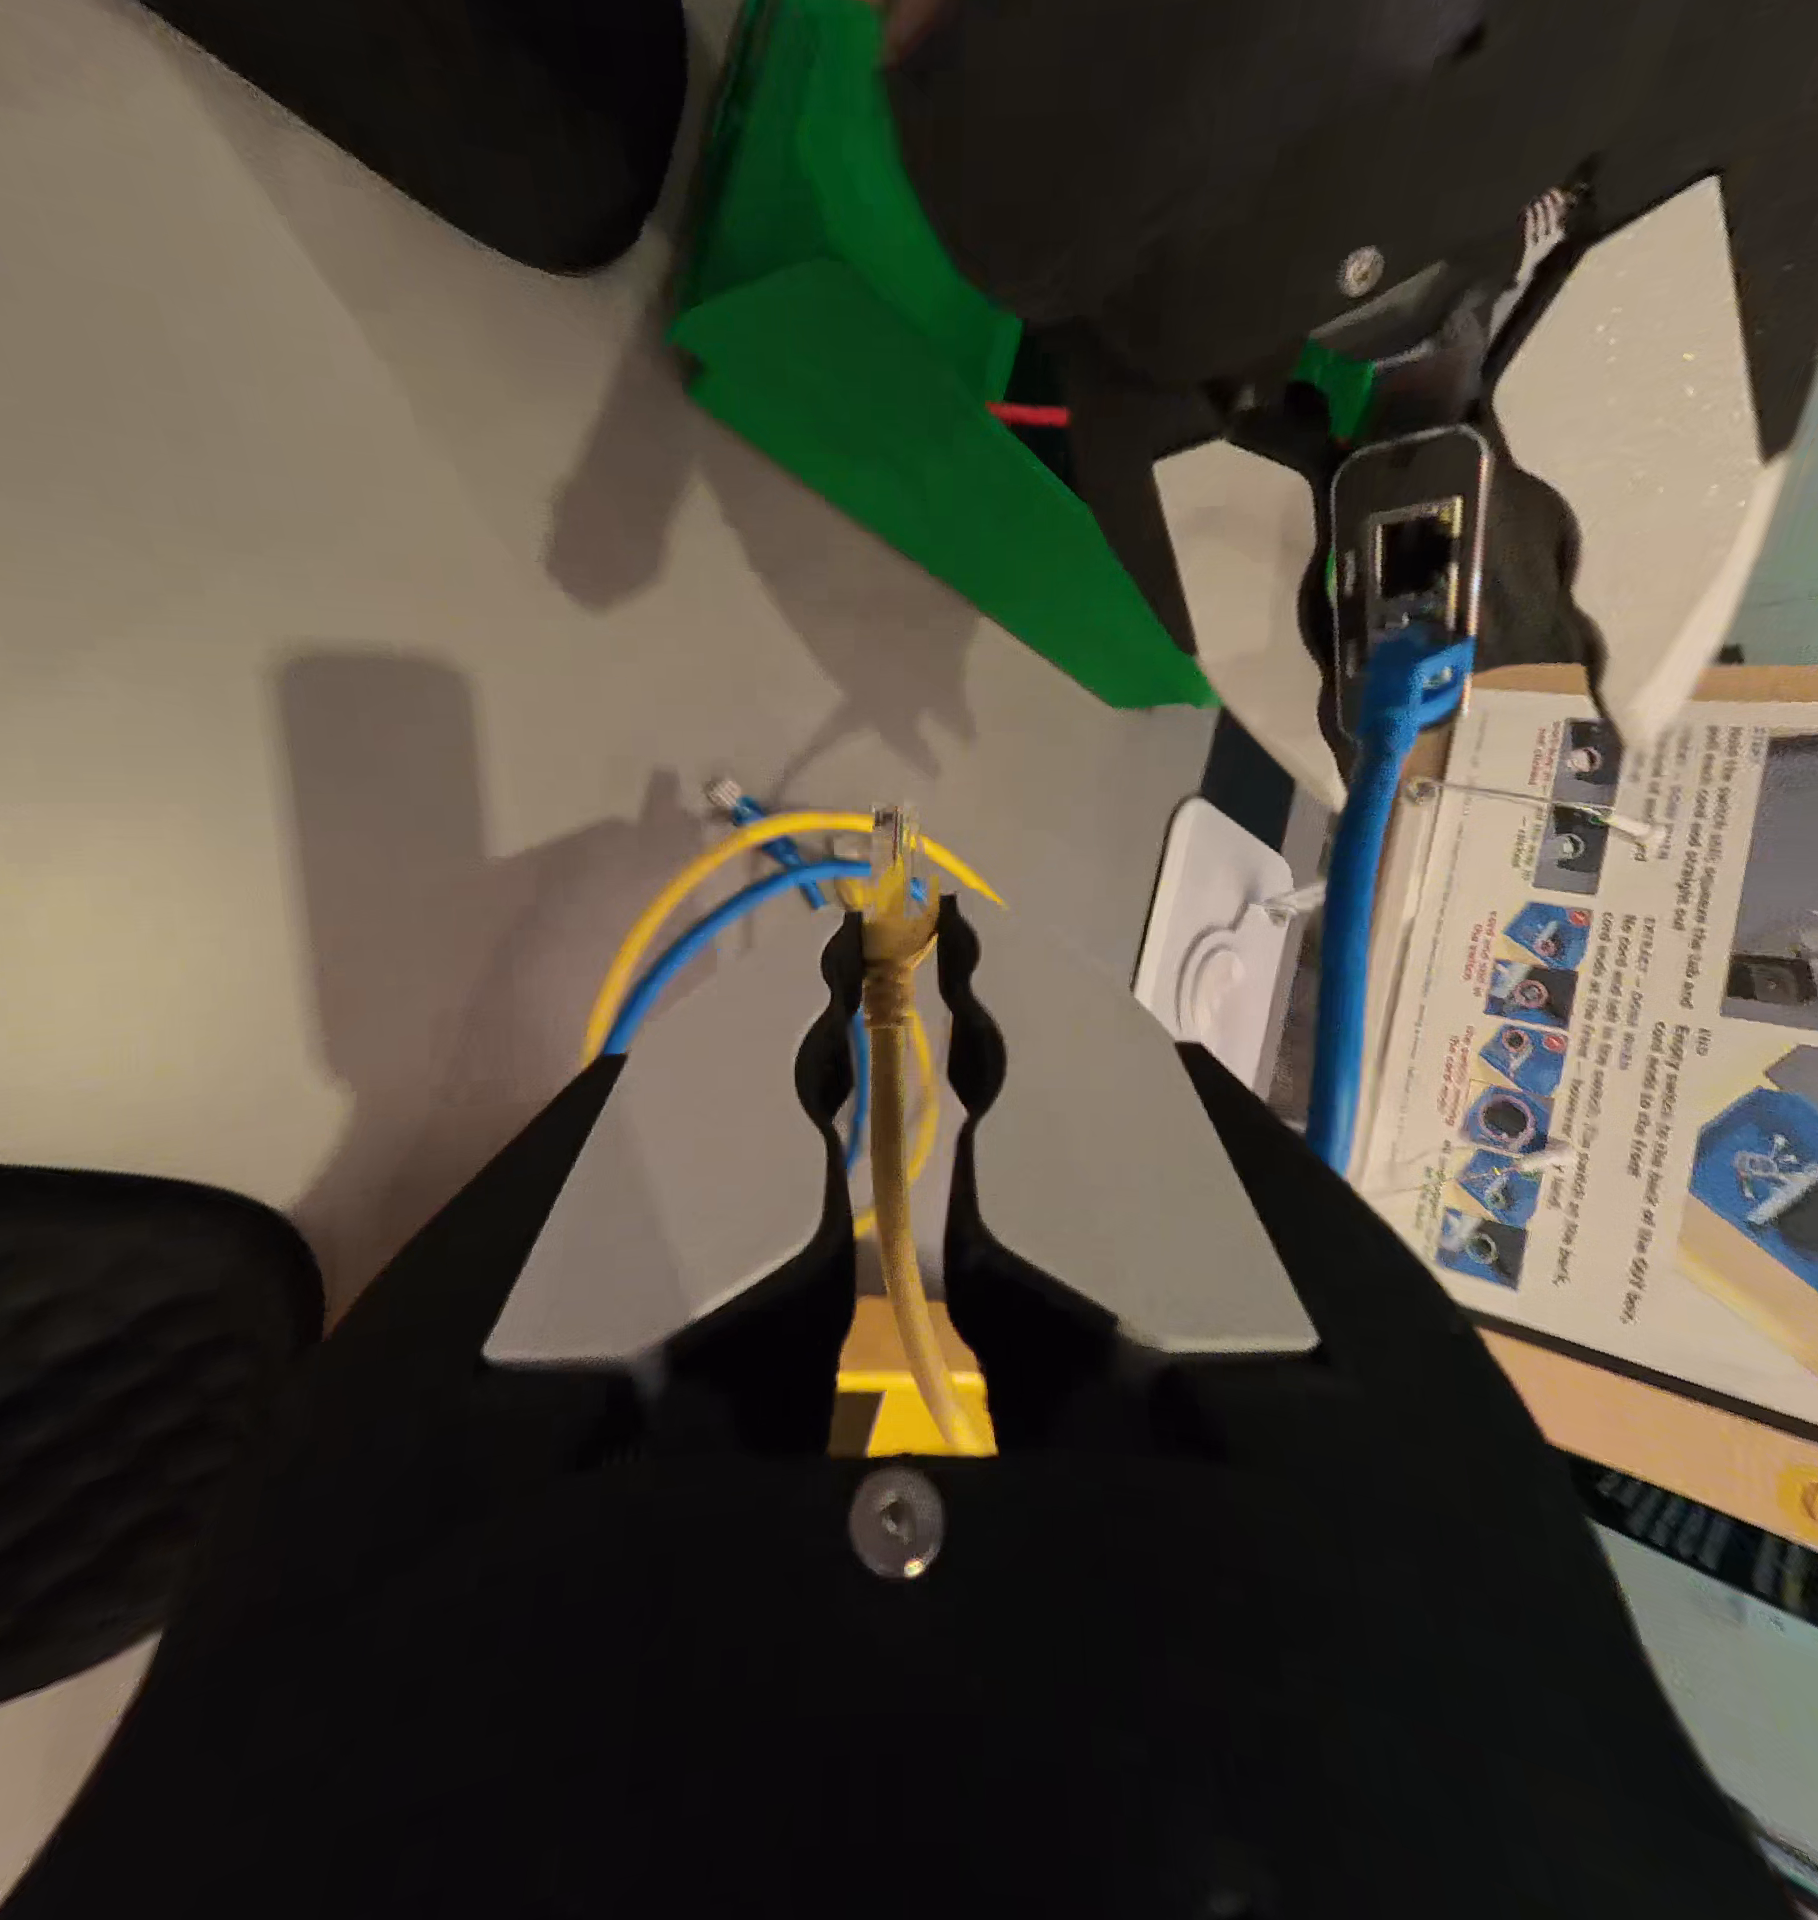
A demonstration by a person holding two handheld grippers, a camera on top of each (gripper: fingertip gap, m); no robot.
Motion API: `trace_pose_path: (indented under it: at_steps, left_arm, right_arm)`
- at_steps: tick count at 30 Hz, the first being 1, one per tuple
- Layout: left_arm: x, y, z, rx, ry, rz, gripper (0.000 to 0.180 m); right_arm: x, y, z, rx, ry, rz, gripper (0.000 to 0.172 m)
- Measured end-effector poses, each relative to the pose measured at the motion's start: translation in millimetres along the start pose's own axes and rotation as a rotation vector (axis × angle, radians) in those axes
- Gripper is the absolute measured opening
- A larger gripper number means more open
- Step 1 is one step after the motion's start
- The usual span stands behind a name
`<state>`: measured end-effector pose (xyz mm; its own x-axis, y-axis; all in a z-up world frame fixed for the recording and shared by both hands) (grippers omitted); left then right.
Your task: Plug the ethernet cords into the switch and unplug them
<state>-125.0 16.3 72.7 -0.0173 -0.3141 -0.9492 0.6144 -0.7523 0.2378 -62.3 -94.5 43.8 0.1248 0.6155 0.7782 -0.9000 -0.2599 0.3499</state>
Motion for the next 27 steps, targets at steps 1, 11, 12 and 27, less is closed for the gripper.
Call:
trace_pose_path:
  at_steps: [1, 11, 12, 27]
  left_arm:
    - [1.5, -8.3, -3.9, -0.026, -0.02, 0.023, 0.046]
    - [-6.1, -48.4, -20.0, -0.124, -0.08, 0.333, 0.046]
    - [-11.3, -50.1, -17.2, -0.11, -0.069, 0.381, 0.046]
    - [-51.1, 19.6, 42.8, 0.418, -0.054, 0.517, 0.046]
  right_arm:
    - [0.2, -4.2, 2.1, -0.021, -0.015, 0.016, 0.015]
    - [57.4, -8.2, 70.6, -0.104, -0.109, 0.022, 0.015]
    - [65.3, -6.1, 80.5, -0.109, -0.113, 0.021, 0.015]
    - [149.0, -21.7, 109.9, -0.159, -0.204, -0.207, 0.015]
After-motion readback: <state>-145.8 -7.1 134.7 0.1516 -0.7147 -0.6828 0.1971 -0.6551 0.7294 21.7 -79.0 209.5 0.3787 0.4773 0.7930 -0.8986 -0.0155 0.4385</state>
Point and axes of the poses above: each gripper's, where its closed fingertips meet, z back along the fingers, y out of its top, x = y × z across the jaws, the point moved 4 cm from there along z, back along the fingers, and after that the axes turned 13 degrees about -y, right-handed, at the moved point
